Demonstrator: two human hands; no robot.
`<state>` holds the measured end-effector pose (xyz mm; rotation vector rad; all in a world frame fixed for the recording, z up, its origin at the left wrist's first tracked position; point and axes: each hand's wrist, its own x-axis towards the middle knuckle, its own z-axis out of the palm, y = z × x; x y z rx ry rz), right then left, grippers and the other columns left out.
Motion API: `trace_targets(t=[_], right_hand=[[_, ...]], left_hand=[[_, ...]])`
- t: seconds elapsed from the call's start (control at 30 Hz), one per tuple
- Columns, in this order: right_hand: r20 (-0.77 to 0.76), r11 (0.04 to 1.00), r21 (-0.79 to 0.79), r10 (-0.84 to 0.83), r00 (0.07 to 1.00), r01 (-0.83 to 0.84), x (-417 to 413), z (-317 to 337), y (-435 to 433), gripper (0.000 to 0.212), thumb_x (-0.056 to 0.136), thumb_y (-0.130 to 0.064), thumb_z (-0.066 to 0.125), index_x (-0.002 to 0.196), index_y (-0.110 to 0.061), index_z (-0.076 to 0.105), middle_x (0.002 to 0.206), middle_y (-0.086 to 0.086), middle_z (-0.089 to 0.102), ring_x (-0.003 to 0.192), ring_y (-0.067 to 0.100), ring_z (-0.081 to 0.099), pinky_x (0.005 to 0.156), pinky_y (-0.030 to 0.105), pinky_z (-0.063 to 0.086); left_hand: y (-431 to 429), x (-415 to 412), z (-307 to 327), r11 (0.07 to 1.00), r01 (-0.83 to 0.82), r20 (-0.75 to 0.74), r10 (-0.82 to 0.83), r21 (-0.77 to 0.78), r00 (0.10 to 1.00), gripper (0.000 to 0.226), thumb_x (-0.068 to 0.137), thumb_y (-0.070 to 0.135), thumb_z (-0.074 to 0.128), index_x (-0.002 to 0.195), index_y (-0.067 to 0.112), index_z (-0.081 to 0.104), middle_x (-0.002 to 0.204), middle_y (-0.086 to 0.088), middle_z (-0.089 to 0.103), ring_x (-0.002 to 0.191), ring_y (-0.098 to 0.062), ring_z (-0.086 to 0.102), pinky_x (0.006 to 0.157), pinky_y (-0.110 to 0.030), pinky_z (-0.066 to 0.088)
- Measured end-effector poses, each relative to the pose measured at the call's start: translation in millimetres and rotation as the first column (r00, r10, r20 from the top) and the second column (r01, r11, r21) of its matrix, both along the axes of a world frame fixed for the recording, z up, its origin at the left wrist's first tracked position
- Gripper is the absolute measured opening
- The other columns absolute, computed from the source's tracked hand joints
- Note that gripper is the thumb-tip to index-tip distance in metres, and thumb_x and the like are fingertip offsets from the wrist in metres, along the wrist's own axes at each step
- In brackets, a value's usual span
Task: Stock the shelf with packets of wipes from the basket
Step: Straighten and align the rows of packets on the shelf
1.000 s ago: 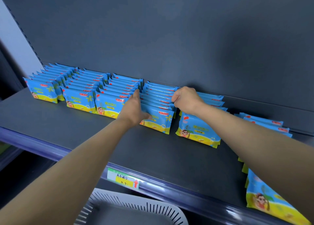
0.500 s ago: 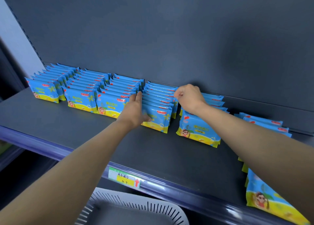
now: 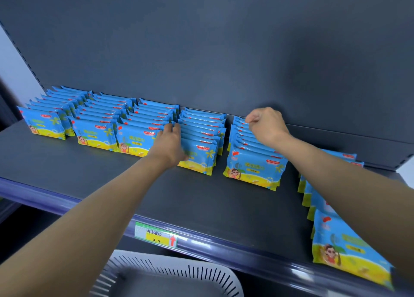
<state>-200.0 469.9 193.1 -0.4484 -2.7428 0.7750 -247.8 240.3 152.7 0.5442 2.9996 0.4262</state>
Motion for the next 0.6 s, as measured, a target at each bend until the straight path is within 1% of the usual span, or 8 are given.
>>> trace_targets(t=[0.07, 0.13, 0.23, 0.3, 0.37, 0.43, 0.5, 0.6], right_hand=[[-0.024, 1.0, -0.014, -0.019, 1.0, 0.018, 5.2, 1.4, 5.6, 0.028, 0.087, 0.0, 0.047, 0.096, -0.014, 0.07, 0.106, 0.006, 0.069, 0.101, 0.025, 0.062, 0.091, 0.039, 0.051], [-0.035, 0.999, -0.026, -0.028, 0.999, 0.027, 9.9, 1.3, 10.1, 0.026, 0.088, -0.001, 0.048, 0.098, -0.013, 0.069, 0.106, 0.006, 0.068, 0.098, 0.023, 0.062, 0.087, 0.036, 0.053], [-0.027, 1.0, -0.03, -0.009, 1.0, 0.008, 16.2, -0.5, 12.8, 0.025, 0.089, -0.004, 0.05, 0.103, -0.012, 0.069, 0.11, 0.006, 0.067, 0.099, 0.022, 0.061, 0.083, 0.032, 0.052], [-0.019, 1.0, -0.024, 0.015, 1.0, -0.015, 19.9, -2.5, 12.7, 0.024, 0.09, -0.006, 0.051, 0.105, -0.013, 0.068, 0.113, 0.006, 0.066, 0.102, 0.021, 0.06, 0.083, 0.029, 0.051], [-0.011, 0.999, -0.007, 0.043, 0.999, -0.043, 23.0, -4.3, 11.7, 0.023, 0.09, -0.006, 0.052, 0.105, -0.013, 0.068, 0.115, 0.007, 0.065, 0.104, 0.021, 0.06, 0.085, 0.028, 0.049], [-0.011, 0.998, 0.012, 0.06, 0.998, -0.06, 25.0, -4.7, 10.5, 0.022, 0.09, -0.007, 0.052, 0.105, -0.012, 0.068, 0.116, 0.007, 0.065, 0.106, 0.021, 0.059, 0.085, 0.027, 0.047], [-0.012, 0.997, 0.022, 0.073, 0.997, -0.073, 26.0, -4.1, 10.2, 0.022, 0.091, -0.007, 0.052, 0.105, -0.012, 0.068, 0.116, 0.007, 0.065, 0.104, 0.021, 0.059, 0.084, 0.027, 0.046], [-0.014, 0.996, 0.022, 0.092, 0.996, -0.092, 26.3, -3.4, 11.0, 0.022, 0.091, -0.006, 0.051, 0.105, -0.01, 0.068, 0.116, 0.007, 0.065, 0.103, 0.021, 0.06, 0.083, 0.026, 0.046]], left_hand=[[8.9, 7.2, 1.2, 0.986, 0.027, -0.164, -0.054, -0.165, 0.985, 0.09, 0.078, 0.035, 0.069, 0.145, 0.007, 0.015, 0.145, -0.013, 0.022, 0.13, -0.033, 0.026, 0.106, -0.039, 0.03], [20.6, 10.8, 2.6, 0.972, 0.105, -0.257, -0.159, -0.212, 0.953, 0.089, 0.077, 0.045, 0.066, 0.144, 0.012, 0.019, 0.146, -0.008, 0.022, 0.133, -0.03, 0.022, 0.109, -0.04, 0.024], [37.4, 8.9, 6.4, 0.931, 0.308, -0.159, -0.34, -0.198, 0.927, 0.093, 0.077, 0.053, 0.063, 0.148, 0.024, 0.011, 0.155, 0.0, 0.012, 0.143, -0.025, 0.006, 0.116, -0.042, 0.005], [45.9, 3.0, 9.3, 0.889, 0.378, -0.081, -0.41, -0.258, 0.909, 0.096, 0.075, 0.054, 0.065, 0.148, 0.032, 0.008, 0.157, 0.004, 0.004, 0.144, -0.026, 0.001, 0.117, -0.045, 0.002], [53.1, -3.1, 11.1, 0.847, 0.387, -0.043, -0.43, -0.364, 0.902, 0.098, 0.072, 0.056, 0.068, 0.147, 0.039, 0.006, 0.157, 0.003, -0.001, 0.143, -0.029, 0.003, 0.116, -0.049, 0.008], [60.6, -6.9, 12.1, 0.796, 0.37, -0.046, -0.444, -0.48, 0.895, 0.099, 0.07, 0.058, 0.067, 0.145, 0.043, 0.005, 0.156, 0.0, -0.002, 0.141, -0.03, 0.011, 0.112, -0.049, 0.021], [67.3, -8.0, 12.3, 0.748, 0.341, -0.078, -0.462, -0.569, 0.884, 0.099, 0.07, 0.062, 0.065, 0.145, 0.043, 0.003, 0.155, -0.001, 0.0, 0.138, -0.03, 0.018, 0.105, -0.046, 0.032], [71.9, -7.3, 12.2, 0.716, 0.309, -0.1, -0.466, -0.626, 0.879, 0.101, 0.069, 0.064, 0.065, 0.147, 0.035, 0.008, 0.153, -0.001, 0.005, 0.135, -0.029, 0.023, 0.097, -0.042, 0.04]])
